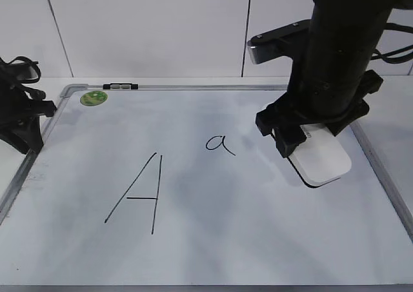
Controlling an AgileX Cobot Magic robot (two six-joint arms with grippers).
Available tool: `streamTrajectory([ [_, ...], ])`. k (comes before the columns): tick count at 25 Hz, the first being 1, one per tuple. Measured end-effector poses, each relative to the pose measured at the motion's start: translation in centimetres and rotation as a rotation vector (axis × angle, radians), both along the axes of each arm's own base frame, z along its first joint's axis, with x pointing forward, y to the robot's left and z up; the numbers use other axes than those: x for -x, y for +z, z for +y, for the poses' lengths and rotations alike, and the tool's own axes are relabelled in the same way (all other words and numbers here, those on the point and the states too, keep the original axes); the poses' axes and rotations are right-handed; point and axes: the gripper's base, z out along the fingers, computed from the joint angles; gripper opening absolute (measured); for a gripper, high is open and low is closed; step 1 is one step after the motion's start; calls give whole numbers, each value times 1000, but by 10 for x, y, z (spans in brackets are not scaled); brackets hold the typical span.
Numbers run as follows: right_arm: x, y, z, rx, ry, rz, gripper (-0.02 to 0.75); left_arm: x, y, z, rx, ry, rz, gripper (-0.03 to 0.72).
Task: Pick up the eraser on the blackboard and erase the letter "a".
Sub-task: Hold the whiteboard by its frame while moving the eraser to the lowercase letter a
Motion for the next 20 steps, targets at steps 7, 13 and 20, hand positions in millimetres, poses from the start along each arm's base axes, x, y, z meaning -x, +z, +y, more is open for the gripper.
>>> streamTrajectory([
  [7,0,0,0,0,0,0,529,-1,-1,0,11,5,10,169],
  [13,0,0,0,0,0,0,529,-1,-1,-1,20,10,10,52],
  [20,-5,-5,3,8,10,10,529,-1,0,-1,24,13,11,29],
])
